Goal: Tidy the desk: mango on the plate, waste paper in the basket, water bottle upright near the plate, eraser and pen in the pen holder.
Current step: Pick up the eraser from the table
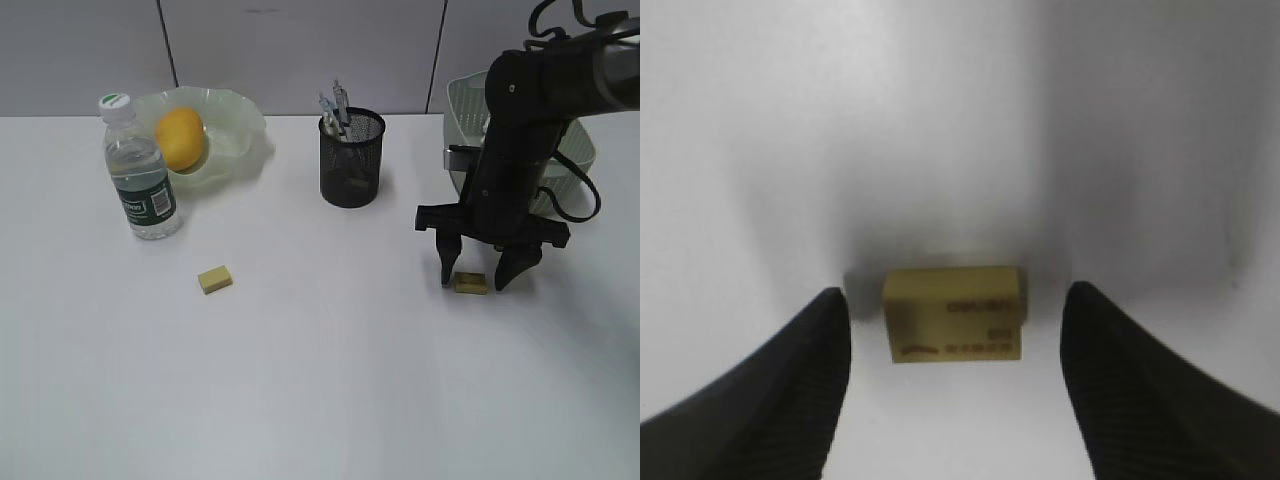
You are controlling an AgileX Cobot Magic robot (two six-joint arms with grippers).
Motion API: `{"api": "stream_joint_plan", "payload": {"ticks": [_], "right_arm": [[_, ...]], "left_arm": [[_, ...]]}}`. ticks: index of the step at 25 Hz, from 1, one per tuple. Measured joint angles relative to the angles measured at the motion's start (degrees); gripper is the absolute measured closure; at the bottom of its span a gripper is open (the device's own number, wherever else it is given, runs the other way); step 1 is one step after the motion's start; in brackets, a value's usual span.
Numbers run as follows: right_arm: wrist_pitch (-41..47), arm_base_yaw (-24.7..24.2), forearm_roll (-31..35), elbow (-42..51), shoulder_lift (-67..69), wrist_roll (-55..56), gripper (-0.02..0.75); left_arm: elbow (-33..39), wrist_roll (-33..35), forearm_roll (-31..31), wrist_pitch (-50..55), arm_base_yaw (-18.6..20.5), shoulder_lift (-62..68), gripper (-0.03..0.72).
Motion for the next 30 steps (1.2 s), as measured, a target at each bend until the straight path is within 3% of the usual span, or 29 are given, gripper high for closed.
{"api": "stream_joint_plan", "payload": {"ticks": [21, 27, 30], "right_arm": [[0.2, 0.0, 0.0, 0.0, 0.6, -0.8, 0.254], [0.2, 0.0, -0.4, 0.0, 0.6, -1.0, 0.423], [0.4, 0.0, -0.4, 0.0, 0.6, -1.3, 0.427]], "left_arm": [[0.0, 0.0, 0.0, 0.0, 0.0, 0.0, 0.172], [0.0, 0.0, 0.0, 0.0, 0.0, 0.0, 0.18], [0.0, 0.0, 0.0, 0.0, 0.0, 0.0, 0.18]]}}
